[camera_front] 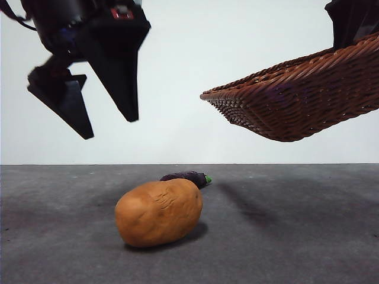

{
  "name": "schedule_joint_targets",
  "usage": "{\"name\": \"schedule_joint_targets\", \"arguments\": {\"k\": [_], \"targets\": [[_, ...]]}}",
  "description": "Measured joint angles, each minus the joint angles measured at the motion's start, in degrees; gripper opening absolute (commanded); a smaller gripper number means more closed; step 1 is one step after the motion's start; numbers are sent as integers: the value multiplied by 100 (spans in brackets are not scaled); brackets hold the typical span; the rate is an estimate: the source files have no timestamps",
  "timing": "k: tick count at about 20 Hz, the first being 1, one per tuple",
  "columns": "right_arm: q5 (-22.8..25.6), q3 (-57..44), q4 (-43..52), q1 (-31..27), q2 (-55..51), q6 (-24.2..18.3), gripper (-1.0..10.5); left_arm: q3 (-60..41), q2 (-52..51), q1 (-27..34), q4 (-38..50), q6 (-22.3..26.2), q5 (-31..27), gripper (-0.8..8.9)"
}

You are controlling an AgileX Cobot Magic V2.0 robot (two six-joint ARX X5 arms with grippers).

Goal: Help me put the vegetables on the table into the basket

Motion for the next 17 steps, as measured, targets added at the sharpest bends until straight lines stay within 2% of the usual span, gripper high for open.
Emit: {"name": "schedule_joint_targets", "arguments": {"k": [4,8,13,17], "targets": [[26,0,0,0,0,-31,-11,-2,105,-66,37,262,466,502],[46,0,0,0,0,-37,-11,-2,345,-393,195,424,450,501],[369,0,0,0,0,-42,-11,-2,841,-599,402,402,271,499],[389,0,-2,0,0,-42,-11,-2,1182,-695,623,396,227,498]]}}
